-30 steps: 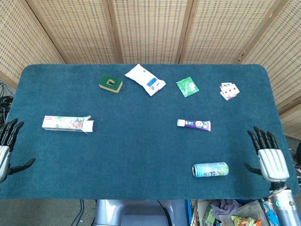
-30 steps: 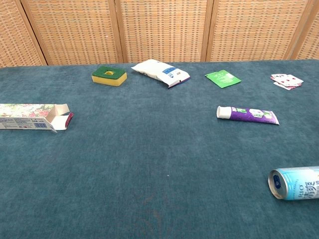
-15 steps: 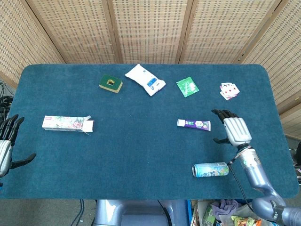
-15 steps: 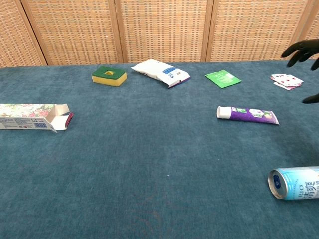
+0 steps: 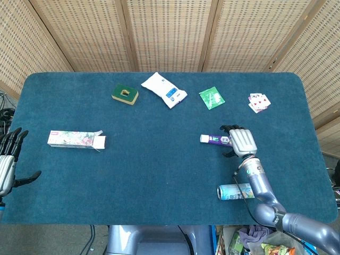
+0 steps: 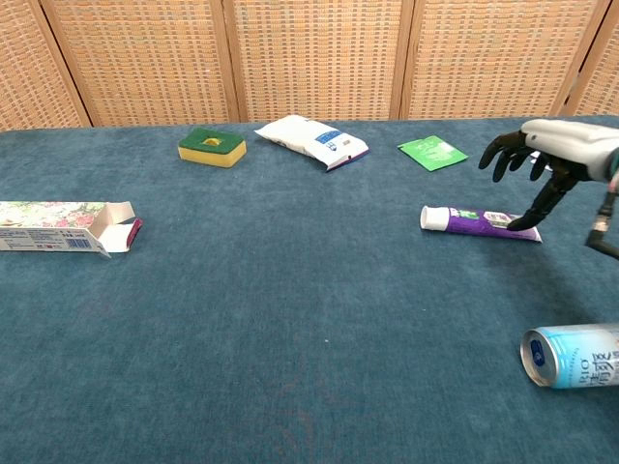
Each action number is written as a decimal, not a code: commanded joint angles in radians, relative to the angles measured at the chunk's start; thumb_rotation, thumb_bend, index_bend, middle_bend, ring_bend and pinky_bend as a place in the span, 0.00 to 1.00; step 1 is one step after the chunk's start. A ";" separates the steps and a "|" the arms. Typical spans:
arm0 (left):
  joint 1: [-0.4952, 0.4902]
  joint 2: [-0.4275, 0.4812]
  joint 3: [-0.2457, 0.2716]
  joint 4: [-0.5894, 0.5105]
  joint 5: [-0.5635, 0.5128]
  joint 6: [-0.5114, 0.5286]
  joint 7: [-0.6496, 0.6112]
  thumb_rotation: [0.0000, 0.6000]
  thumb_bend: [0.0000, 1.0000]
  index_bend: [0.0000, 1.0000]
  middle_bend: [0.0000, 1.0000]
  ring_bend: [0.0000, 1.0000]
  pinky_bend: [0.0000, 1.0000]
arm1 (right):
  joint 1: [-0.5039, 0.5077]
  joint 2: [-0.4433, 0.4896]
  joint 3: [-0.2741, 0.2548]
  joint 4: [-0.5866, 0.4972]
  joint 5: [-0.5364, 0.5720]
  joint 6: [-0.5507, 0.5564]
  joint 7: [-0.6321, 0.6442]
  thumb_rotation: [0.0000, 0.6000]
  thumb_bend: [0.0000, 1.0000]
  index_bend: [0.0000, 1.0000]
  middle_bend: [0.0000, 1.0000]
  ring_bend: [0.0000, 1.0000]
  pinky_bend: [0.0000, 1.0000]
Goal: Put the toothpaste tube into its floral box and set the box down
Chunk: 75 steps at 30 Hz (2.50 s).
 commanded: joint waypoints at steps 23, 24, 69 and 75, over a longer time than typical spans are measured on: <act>-0.020 0.007 -0.016 0.000 -0.068 -0.035 -0.008 1.00 0.18 0.00 0.00 0.00 0.00 | 0.136 -0.173 0.007 0.214 0.239 -0.028 -0.155 1.00 0.21 0.30 0.37 0.27 0.30; -0.020 0.008 -0.016 0.000 -0.069 -0.035 -0.009 1.00 0.18 0.00 0.00 0.00 0.00 | 0.140 -0.178 0.005 0.224 0.236 -0.028 -0.157 1.00 0.21 0.30 0.37 0.27 0.30; -0.052 0.011 -0.022 0.027 -0.078 -0.077 -0.034 1.00 0.18 0.00 0.00 0.00 0.00 | 0.094 -0.073 -0.038 0.201 0.057 -0.070 0.011 1.00 0.53 0.58 0.61 0.45 0.40; -0.107 0.002 -0.043 0.106 -0.048 -0.131 -0.059 1.00 0.18 0.00 0.00 0.00 0.00 | 0.070 -0.011 -0.049 0.117 0.003 -0.041 0.039 1.00 0.54 0.58 0.61 0.45 0.40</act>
